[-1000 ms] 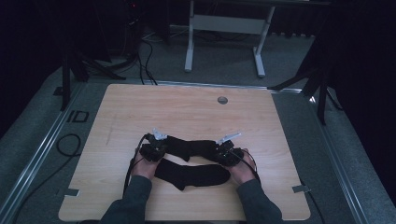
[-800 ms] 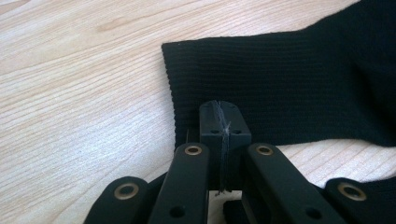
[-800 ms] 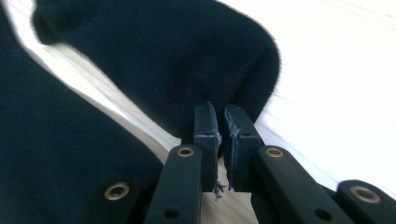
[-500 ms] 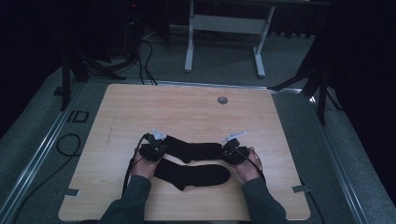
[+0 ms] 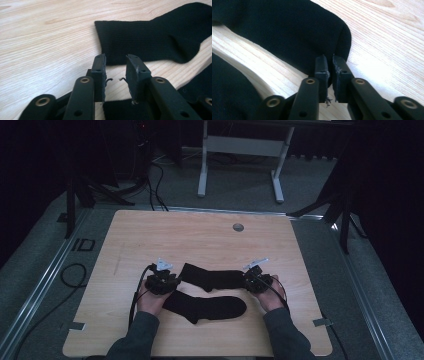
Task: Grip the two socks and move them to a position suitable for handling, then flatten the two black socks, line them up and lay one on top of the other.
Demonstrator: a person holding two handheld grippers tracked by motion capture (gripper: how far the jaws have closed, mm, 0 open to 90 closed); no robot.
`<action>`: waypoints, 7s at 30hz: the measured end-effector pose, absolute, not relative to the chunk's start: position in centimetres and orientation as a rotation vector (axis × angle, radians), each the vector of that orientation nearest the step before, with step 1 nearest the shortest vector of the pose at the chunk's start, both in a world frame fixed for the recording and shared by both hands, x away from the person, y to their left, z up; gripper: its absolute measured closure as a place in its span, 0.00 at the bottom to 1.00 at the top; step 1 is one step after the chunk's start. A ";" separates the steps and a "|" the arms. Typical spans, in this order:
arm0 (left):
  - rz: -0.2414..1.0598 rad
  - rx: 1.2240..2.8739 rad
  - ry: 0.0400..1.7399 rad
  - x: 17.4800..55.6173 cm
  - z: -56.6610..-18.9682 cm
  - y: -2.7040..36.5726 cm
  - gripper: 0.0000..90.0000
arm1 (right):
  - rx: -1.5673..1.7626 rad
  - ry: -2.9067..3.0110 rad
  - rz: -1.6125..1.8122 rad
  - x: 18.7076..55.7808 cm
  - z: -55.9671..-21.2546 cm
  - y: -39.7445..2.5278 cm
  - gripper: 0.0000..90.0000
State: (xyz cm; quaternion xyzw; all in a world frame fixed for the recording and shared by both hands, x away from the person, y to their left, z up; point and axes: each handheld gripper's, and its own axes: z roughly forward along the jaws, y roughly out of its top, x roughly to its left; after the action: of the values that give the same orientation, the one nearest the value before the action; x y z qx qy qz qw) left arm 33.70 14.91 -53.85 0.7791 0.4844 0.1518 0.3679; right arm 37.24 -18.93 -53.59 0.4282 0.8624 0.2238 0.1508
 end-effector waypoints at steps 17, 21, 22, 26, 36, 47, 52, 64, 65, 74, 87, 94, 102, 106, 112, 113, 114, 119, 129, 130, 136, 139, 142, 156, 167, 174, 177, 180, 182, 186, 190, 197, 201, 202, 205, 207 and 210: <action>0.375 1.929 1.235 30.5 -53.3 18.1 0.67 | 1.048 2.515 0.836 37.3 -49.5 -17.5 0.63; 0.379 1.938 1.233 30.1 -53.6 18.1 0.65 | 0.978 2.556 0.829 37.7 -49.6 -15.9 0.62; 0.377 1.937 1.237 30.0 -53.7 18.1 0.65 | 0.969 2.565 0.829 37.8 -49.7 -15.6 0.62; 0.365 1.928 1.260 29.8 -54.1 18.2 0.65 | 0.937 2.582 0.824 38.2 -50.1 -14.2 0.62; 0.340 1.950 1.232 29.0 -54.5 18.1 0.65 | 0.850 2.649 0.823 39.1 -51.2 -9.9 0.61; 0.358 1.991 1.205 28.2 -54.5 18.0 0.65 | 0.677 2.739 0.843 40.4 -52.5 -5.4 0.60; 0.355 1.998 1.194 27.8 -54.5 18.0 0.65 | 0.711 2.765 0.805 41.2 -53.9 -4.3 0.55; 0.351 2.015 1.171 27.2 -54.6 17.5 0.65 | 0.765 2.745 0.850 41.0 -54.4 -4.5 0.74; 0.349 2.014 1.172 27.2 -54.6 17.5 0.65 | 0.784 2.742 0.851 41.0 -54.4 -4.5 0.77; 0.335 2.049 1.136 26.7 -54.8 16.5 0.65 | 0.858 2.734 0.866 41.0 -54.3 -5.0 0.92; 0.320 2.056 1.129 26.5 -54.9 16.4 0.66 | 0.815 2.685 0.994 38.9 -50.4 -6.9 0.93; 0.318 2.089 1.109 26.4 -55.1 15.8 0.71 | 0.771 2.617 1.073 37.2 -46.2 -8.6 0.93; 0.325 2.125 1.113 26.4 -55.5 15.3 0.72 | 0.691 2.561 1.119 35.6 -42.5 -9.4 0.93; 0.352 2.142 1.123 26.3 -55.6 14.9 0.73 | 0.656 2.534 1.109 34.7 -41.4 -9.9 0.92; 0.398 2.131 1.174 25.9 -55.7 14.2 0.75 | 0.652 2.507 1.090 33.4 -40.4 -10.9 0.92; 0.400 2.127 1.185 25.9 -55.7 14.0 0.75 | 0.653 2.507 1.091 33.1 -40.2 -11.1 0.92; 0.399 2.128 1.191 25.9 -55.6 13.9 0.75 | 0.654 2.506 1.097 32.9 -40.0 -11.3 0.92; 0.375 2.106 1.203 25.7 -55.7 13.4 0.74 | 0.666 2.486 1.133 32.0 -38.8 -11.6 0.92; 0.289 1.989 1.169 26.0 -54.8 14.9 0.68 | 0.683 2.585 1.135 31.3 -41.0 -9.7 0.92; 0.301 1.966 1.177 26.0 -54.7 15.2 0.68 | 0.684 2.599 1.130 31.3 -41.4 -9.4 0.92; 0.330 1.835 1.270 26.3 -54.0 18.4 0.68 | 0.725 2.648 1.088 30.8 -43.9 -7.6 0.92; 0.337 1.789 1.307 26.3 -53.8 19.4 0.68 | 0.754 2.677 1.078 30.7 -45.2 -6.8 0.92; 0.337 1.766 1.324 26.4 -53.8 19.9 0.68 | 0.779 2.705 1.041 30.5 -46.7 -5.8 0.92; 0.319 1.791 1.318 26.5 -54.0 19.7 0.68 | 0.851 2.804 0.884 30.5 -51.3 -3.0 0.92; 0.306 1.828 1.270 26.6 -54.2 18.9 0.68 | 0.920 2.785 0.840 30.3 -52.1 -2.0 0.92; 0.304 1.832 1.274 26.7 -54.2 19.0 0.68 | 0.919 2.751 0.827 30.2 -52.1 -1.9 0.92; 0.300 1.843 1.268 26.7 -54.3 18.8 0.69 | 0.925 2.761 0.816 30.2 -52.6 -1.6 0.92; 0.295 1.852 1.262 26.7 -54.3 18.7 0.70 | 0.928 2.764 0.809 30.2 -53.0 -1.5 0.91; 0.297 1.877 1.244 26.9 -54.5 18.4 0.71 | 0.934 2.773 0.817 30.2 -53.2 -1.4 0.90; 0.291 1.900 1.230 27.3 -54.6 18.0 0.76 | 0.931 2.781 0.825 30.3 -53.3 -1.5 0.87; 0.296 1.928 1.196 27.6 -54.7 17.3 0.81 | 0.926 2.789 0.829 30.3 -53.4 -1.6 0.85; 0.322 2.019 1.172 27.8 -55.1 16.2 0.92 | 0.910 2.815 0.845 30.2 -53.5 -1.5 0.73; 0.328 2.052 1.171 27.8 -55.2 16.0 0.96 | 0.890 2.812 0.897 30.0 -52.9 -1.8 0.65; 0.331 2.054 1.170 27.8 -55.2 16.0 0.97 | 0.872 2.807 0.918 30.1 -52.6 -2.1 0.64; 0.337 2.063 1.171 27.8 -55.2 15.9 0.98 | 0.861 2.757 0.950 30.4 -51.2 -3.3 0.61; 0.345 2.069 1.169 27.7 -55.3 15.7 0.98 | 0.873 2.725 0.975 30.8 -50.3 -4.2 0.61; 0.346 2.074 1.171 27.7 -55.3 15.7 0.98 | 0.923 2.667 0.999 31.5 -49.0 -6.0 0.61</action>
State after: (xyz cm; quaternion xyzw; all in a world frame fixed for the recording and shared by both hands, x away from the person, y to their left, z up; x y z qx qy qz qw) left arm 27.70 15.68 -55.26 0.8042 0.4540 0.1341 0.3594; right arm 31.52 -6.04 -49.02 0.3074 0.8884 0.3328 0.0738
